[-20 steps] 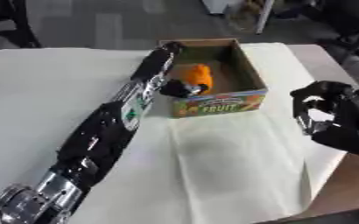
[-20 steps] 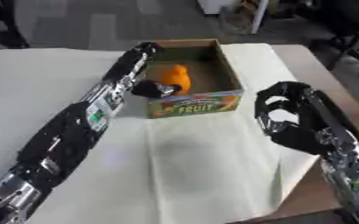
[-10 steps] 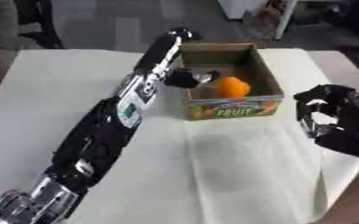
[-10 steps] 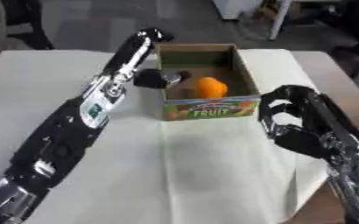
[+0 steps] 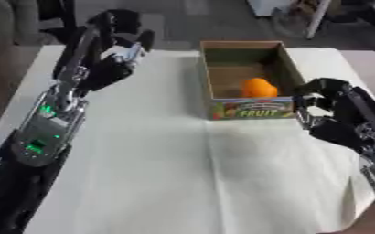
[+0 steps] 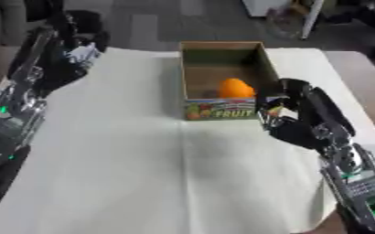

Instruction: Pick up objects on the table and place them in the box.

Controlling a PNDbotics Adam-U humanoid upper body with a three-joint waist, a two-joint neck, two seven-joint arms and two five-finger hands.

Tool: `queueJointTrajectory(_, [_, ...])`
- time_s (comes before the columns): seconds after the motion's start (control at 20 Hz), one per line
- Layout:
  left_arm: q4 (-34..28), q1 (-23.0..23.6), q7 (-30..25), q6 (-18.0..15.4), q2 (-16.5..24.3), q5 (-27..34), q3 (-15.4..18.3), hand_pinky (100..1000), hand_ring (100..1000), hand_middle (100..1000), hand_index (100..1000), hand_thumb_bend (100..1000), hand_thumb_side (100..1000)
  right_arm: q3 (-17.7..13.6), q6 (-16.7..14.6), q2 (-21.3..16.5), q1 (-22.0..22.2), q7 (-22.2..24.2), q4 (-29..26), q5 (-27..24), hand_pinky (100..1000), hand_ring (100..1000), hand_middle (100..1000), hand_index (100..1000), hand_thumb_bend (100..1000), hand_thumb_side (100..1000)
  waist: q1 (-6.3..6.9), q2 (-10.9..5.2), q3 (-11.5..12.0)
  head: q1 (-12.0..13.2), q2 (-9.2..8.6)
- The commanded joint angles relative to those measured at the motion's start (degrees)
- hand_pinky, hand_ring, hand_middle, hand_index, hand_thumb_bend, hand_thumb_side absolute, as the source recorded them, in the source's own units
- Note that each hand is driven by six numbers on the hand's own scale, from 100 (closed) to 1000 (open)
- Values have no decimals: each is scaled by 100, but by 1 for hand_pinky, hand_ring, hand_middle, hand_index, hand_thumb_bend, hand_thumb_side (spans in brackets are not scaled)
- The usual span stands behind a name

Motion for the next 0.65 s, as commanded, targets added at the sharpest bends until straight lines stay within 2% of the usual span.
queueJointTrajectory(0.05, [-421,310,285,-153,146,358,310,677,752,665,767,291,483,-118,-9,-153,-31,-80,-87,7,613,767,541,552,100,100,12,-81,39,-33,75])
queueJointTrajectory(0.25, [-469,715,375,-254,45,394,474,676,753,665,768,265,496,-192,-4,-139,28,-159,-102,-12,613,766,542,569,100,100,19,-64,98,-26,108])
queueJointTrajectory(0.5, [-472,769,391,-268,20,382,497,676,753,665,768,265,496,-201,0,-137,38,-180,-106,-18,613,766,542,569,100,100,20,-61,105,-26,113])
queueJointTrajectory(0.55, [-472,770,391,-268,20,382,497,676,753,665,768,265,496,-202,0,-136,38,-181,-107,-18,613,766,547,598,100,207,20,-61,105,-24,115])
queueJointTrajectory(0.6, [-443,812,406,-257,-22,384,526,675,753,668,770,231,518,-233,-5,-127,41,-211,-113,-29,613,766,542,599,100,100,28,-48,132,-19,117])
queueJointTrajectory(0.65, [-428,893,410,-270,-105,358,555,675,752,666,771,223,515,-259,-8,-124,49,-234,-121,-37,613,766,543,602,100,100,36,-44,157,-19,124])
